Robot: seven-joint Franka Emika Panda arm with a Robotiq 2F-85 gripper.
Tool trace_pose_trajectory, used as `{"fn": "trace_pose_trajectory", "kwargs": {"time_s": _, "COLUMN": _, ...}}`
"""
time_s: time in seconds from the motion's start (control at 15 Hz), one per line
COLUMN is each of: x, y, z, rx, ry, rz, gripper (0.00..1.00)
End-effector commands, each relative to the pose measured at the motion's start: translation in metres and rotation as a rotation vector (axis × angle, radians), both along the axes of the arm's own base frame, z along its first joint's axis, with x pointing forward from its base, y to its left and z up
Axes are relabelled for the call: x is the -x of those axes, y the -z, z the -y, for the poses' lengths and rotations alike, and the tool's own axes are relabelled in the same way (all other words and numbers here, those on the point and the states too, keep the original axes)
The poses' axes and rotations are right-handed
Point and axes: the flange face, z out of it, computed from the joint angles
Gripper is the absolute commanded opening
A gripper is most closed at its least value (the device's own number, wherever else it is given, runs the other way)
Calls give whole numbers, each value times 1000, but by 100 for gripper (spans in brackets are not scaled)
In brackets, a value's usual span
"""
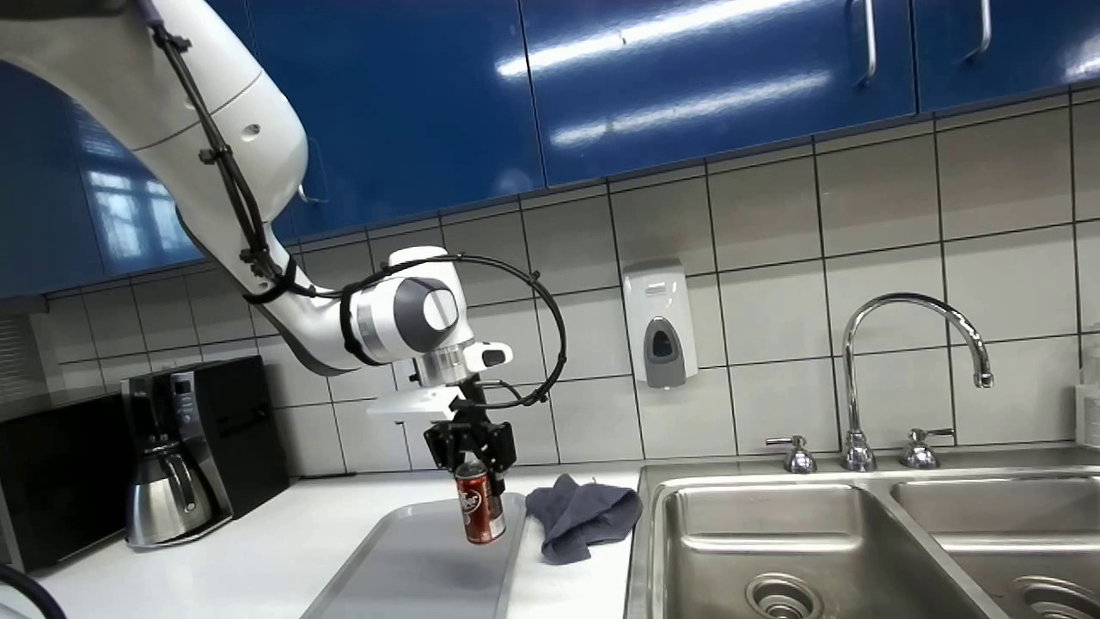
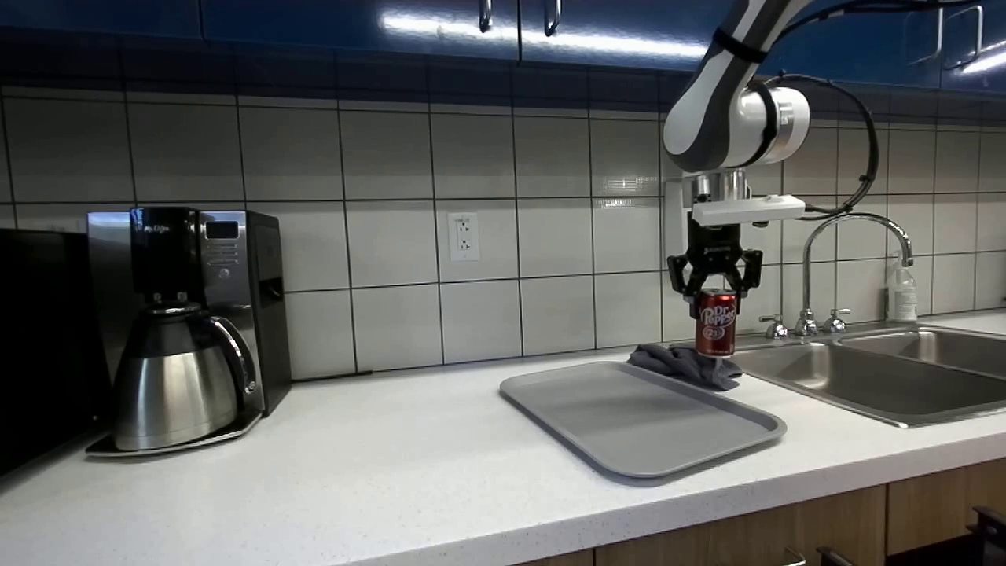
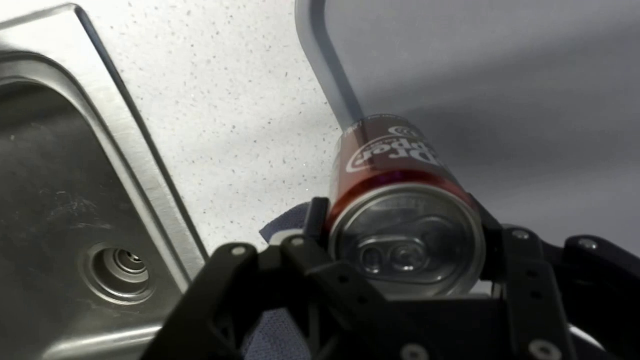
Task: Put the red can on the grey tray
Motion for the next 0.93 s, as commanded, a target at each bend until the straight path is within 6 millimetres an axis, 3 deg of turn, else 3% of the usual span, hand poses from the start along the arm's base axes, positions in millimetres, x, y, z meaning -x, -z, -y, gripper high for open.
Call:
{"fn": "trace_pose_trajectory", "kwargs": {"time_s": 0.0, "x": -23, "y": 8, "z": -13, "rx": 3, "ry": 9, "rz": -7, "gripper": 39}}
{"fn": "trace_pose_trajectory", "kwargs": {"time_s": 0.87, "x": -103, "y": 46, "z": -43, "rx": -15, "ry": -12, "rz": 22, "gripper": 39}}
